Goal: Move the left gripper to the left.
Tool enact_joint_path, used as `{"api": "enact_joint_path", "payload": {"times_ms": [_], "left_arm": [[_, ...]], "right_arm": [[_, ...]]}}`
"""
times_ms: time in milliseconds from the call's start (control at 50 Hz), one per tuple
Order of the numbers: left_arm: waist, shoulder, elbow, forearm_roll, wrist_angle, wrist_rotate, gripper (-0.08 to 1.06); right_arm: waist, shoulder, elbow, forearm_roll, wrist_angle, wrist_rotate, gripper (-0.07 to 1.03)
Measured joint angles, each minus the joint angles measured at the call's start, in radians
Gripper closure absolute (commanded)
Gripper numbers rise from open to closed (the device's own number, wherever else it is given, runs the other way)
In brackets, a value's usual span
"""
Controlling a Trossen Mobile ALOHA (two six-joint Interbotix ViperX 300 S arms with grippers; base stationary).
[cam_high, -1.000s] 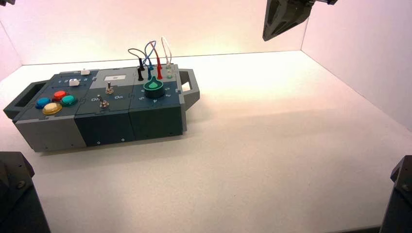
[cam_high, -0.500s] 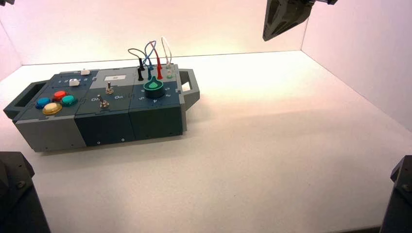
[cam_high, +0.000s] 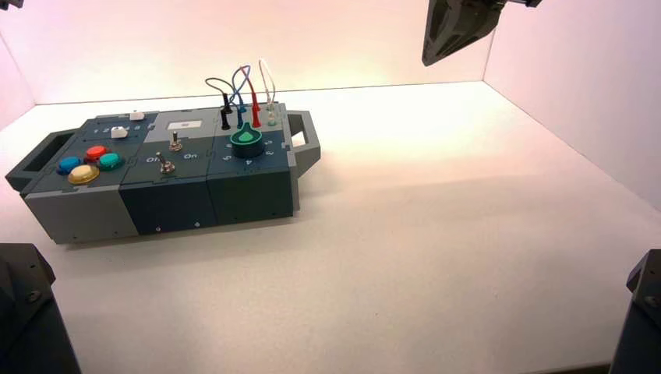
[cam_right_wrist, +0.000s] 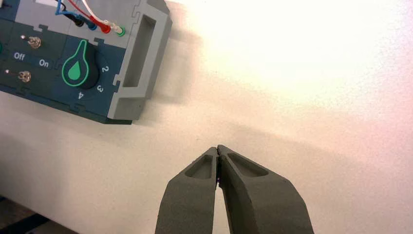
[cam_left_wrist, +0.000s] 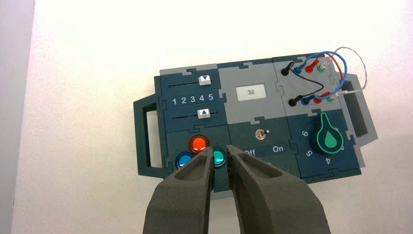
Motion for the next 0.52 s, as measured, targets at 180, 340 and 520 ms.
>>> {"api": "enact_joint_path", "payload": {"times_ms": [180,340,520], "left_arm": [[0.0,0.0,0.0,-0.002,0.0,-0.002,0.82],[0.002,0.002,0.0,0.0,-0.002,-0.002,0.82],[0.0,0.0,0.0,0.0,-0.002,-0.002,0.82]], "right_arm": [[0.0,0.0,0.0,-0.002,0.0,0.0,0.99],[0.0,0.0,0.0,-0.002,0.0,0.0,0.99],[0.0,0.0,0.0,-0.003,0.0,0.0,0.99]]}}
